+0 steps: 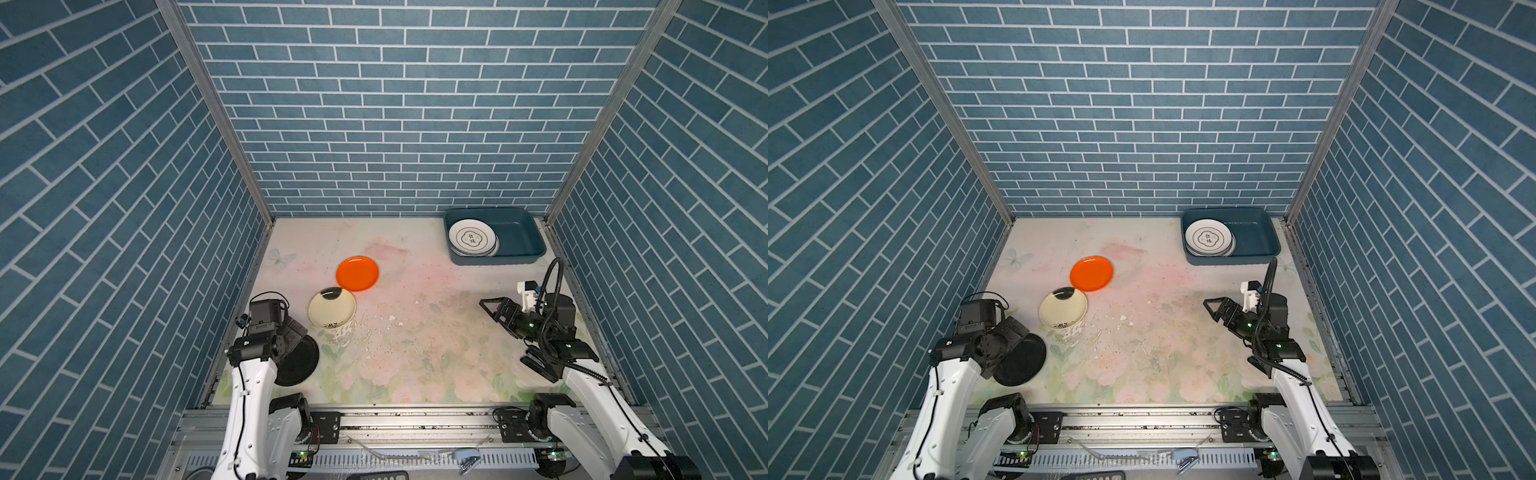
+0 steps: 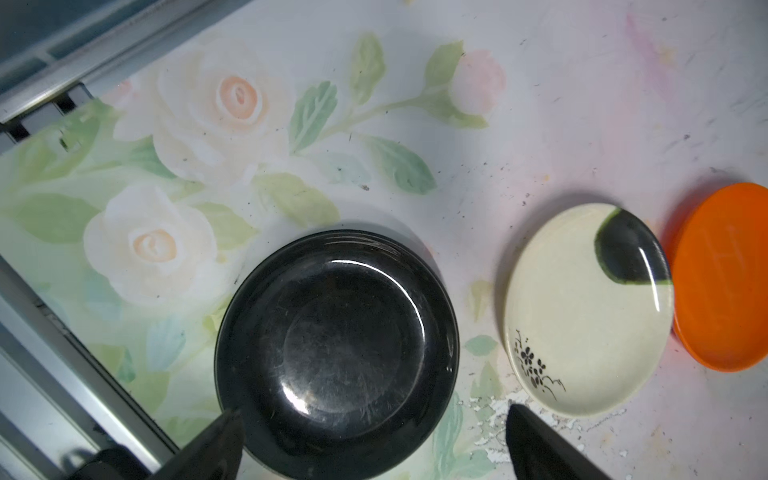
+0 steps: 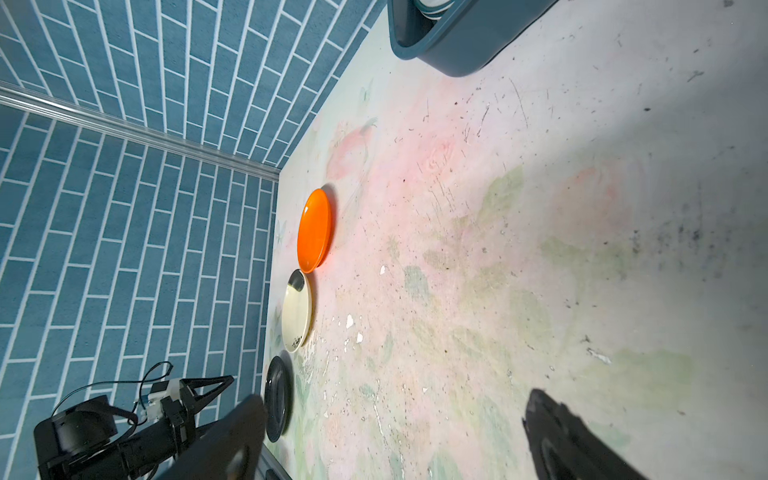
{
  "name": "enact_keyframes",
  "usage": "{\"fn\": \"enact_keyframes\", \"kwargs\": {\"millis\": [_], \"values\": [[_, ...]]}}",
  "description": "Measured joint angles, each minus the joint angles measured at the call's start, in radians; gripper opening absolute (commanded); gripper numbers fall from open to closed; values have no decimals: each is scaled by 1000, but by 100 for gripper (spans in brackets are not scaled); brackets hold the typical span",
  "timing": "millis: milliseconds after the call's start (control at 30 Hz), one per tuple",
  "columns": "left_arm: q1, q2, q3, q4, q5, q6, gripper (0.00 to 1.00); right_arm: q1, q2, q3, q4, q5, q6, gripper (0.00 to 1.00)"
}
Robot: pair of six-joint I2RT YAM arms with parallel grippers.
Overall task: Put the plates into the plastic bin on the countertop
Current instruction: 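Move the left gripper down onto the black plate's rim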
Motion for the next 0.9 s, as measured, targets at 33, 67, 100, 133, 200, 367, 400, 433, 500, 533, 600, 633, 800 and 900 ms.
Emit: {"fn": "enact_keyframes", "kwargs": {"millis": [33, 67, 100, 133, 200, 367, 400, 433, 500, 533, 600, 633, 800, 900], "values": [[21, 11, -16, 13, 18, 3, 100, -1, 7, 6, -5, 0, -4, 97], [33, 16, -32, 21, 31, 4, 99, -2, 14, 10, -6, 0, -9, 97], [38, 18, -40, 24, 42, 5, 100, -2, 19, 14, -11, 0, -16, 97], [41, 18, -46, 26, 47, 6, 100, -4, 28, 21, -20, 1, -24, 97], [42, 18, -48, 30, 50, 6, 100, -8, 44, 34, -31, 3, -37, 97], [43, 24, -50, 50, 42, 6, 100, -28, 73, 60, -52, 3, -56, 97], [43, 26, -53, 57, 42, 7, 99, -32, 76, 62, -57, 3, -57, 97], [43, 26, -58, 66, 43, 7, 99, -38, 78, 65, -64, 3, -57, 97], [43, 28, -76, 83, 47, 7, 99, -46, 82, 68, -69, 4, -62, 97], [43, 32, -86, 92, 52, 7, 100, -50, 82, 68, -72, 4, -65, 97], [43, 48, -105, 110, 62, 7, 99, -56, 84, 69, -74, 6, -74, 97], [43, 58, -114, 119, 68, 7, 99, -58, 89, 70, -75, 6, -76, 97], [43, 85, -149, 164, 92, 6, 99, -67, 116, 72, -79, 7, -82, 97], [43, 100, -168, 194, 110, 4, 100, -77, 137, 72, -80, 10, -82, 96]]}}
